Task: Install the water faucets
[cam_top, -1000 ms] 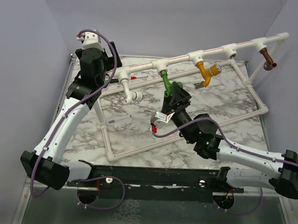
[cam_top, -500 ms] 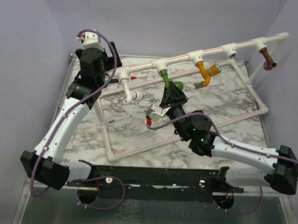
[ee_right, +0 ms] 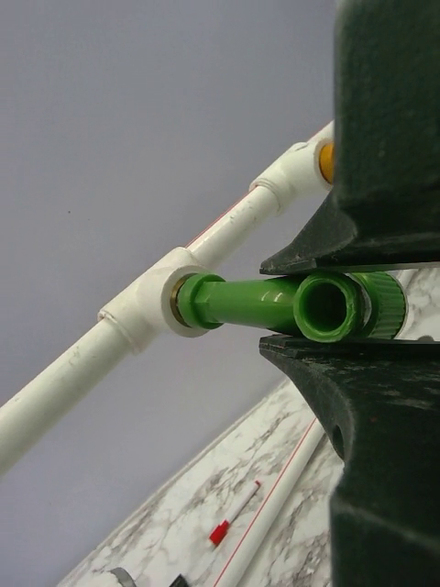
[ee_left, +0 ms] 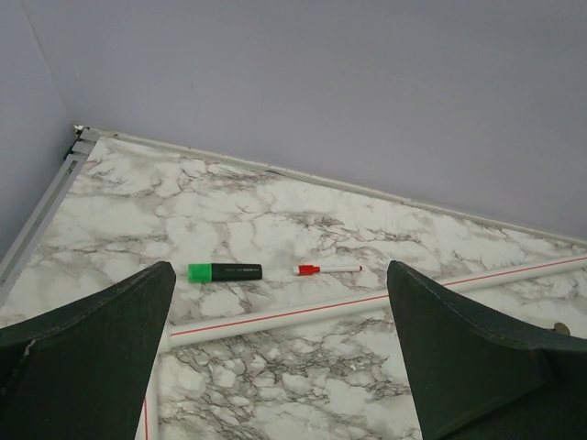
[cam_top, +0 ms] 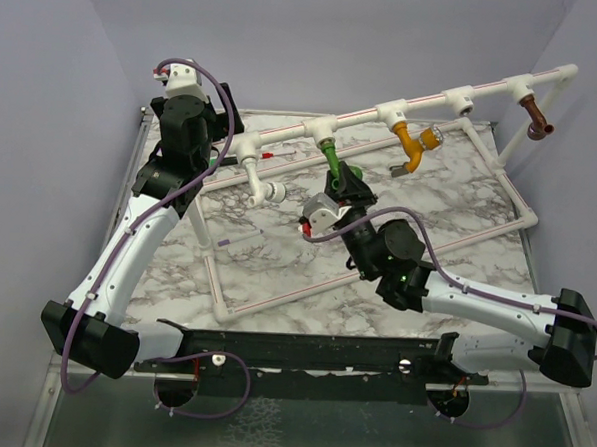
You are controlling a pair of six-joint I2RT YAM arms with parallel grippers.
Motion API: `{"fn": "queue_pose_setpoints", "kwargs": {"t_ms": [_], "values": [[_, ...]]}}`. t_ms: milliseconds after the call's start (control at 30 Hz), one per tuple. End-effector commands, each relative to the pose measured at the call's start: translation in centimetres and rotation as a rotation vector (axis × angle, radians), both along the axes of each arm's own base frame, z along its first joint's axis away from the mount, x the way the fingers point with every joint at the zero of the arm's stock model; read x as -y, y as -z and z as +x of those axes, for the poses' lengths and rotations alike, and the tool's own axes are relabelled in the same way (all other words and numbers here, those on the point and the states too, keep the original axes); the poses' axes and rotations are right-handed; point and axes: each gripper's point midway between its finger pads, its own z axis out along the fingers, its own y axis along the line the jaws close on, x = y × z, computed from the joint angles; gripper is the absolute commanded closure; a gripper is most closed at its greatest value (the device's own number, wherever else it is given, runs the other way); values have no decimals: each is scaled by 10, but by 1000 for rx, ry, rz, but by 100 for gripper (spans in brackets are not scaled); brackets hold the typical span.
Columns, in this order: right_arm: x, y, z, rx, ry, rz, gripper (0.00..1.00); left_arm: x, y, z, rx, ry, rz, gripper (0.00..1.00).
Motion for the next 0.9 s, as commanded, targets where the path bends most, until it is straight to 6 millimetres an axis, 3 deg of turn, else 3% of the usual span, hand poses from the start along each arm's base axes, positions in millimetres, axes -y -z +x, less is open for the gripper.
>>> {"fn": "queue_pose_setpoints", "kwargs": {"t_ms": [0,400,867], "values": [[0,-12,0,-89,-43,250,99,26,86,-23,-295,154,78,1],[-4,-31,-16,-282,-235,712,99,25,85,-23,-293,152,78,1],[0,-37,-15,-503,-299,1301,99,25,85,-24,-293,154,77,1]]}}
